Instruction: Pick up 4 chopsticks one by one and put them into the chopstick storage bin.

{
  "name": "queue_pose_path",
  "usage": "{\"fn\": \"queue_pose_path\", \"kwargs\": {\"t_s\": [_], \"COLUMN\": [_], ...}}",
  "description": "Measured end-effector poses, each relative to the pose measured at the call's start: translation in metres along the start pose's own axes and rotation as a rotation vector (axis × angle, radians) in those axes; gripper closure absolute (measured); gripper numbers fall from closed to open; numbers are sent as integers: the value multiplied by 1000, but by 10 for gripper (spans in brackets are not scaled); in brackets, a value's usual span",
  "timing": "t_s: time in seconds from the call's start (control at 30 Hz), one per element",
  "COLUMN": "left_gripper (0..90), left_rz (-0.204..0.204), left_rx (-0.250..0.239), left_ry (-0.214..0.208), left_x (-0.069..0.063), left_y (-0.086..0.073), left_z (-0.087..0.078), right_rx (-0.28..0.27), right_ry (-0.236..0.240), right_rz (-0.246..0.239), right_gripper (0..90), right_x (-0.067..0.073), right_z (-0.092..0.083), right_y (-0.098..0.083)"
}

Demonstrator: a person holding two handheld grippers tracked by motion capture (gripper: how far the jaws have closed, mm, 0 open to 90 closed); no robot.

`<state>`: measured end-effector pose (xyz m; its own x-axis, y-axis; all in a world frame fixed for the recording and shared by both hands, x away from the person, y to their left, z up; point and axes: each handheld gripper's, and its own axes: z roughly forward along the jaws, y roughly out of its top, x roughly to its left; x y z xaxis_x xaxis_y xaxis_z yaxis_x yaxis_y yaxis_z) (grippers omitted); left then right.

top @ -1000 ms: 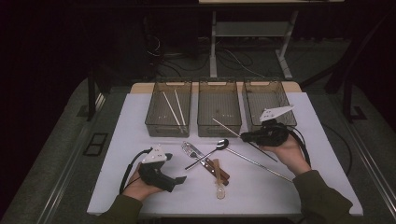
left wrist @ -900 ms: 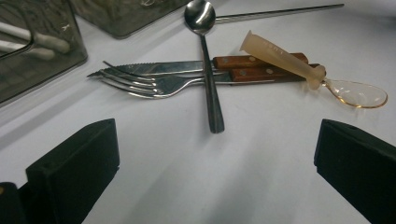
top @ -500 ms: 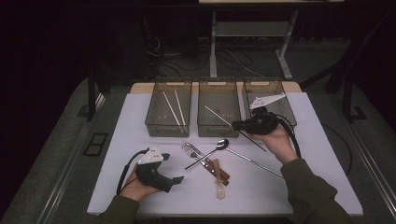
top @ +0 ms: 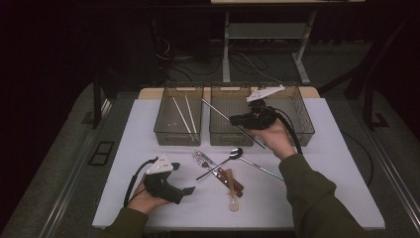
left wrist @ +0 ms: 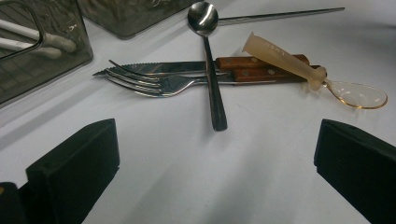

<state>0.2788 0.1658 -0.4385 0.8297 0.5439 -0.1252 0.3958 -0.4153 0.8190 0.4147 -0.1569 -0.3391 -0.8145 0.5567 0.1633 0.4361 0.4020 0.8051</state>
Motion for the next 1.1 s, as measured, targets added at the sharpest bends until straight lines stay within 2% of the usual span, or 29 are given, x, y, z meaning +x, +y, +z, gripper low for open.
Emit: {"fn": "queue_pose_path", "kwargs": {"t_s": [0.23, 0.6, 0.93, 1.1], "left_gripper": [0, 0, 0, 0], "left_rz": [2, -2, -11, -13], "left_rx": [0, -7, -17, -19], "left_ry": [2, -4, -7, -9], "left_x": [0, 0, 0, 1], "left_y": [0, 0, 0, 0], "left_z": [0, 0, -1, -1], "right_rx": [1, -40, -46, -50], "right_ry": [-15, -64, -77, -72], "right_rz": [3, 44, 54, 46], "right_gripper": [854, 854, 854, 854], "right_x": [2, 2, 7, 14], "right_z": [24, 59, 90, 108], "right_y": [21, 45, 69, 82]}}
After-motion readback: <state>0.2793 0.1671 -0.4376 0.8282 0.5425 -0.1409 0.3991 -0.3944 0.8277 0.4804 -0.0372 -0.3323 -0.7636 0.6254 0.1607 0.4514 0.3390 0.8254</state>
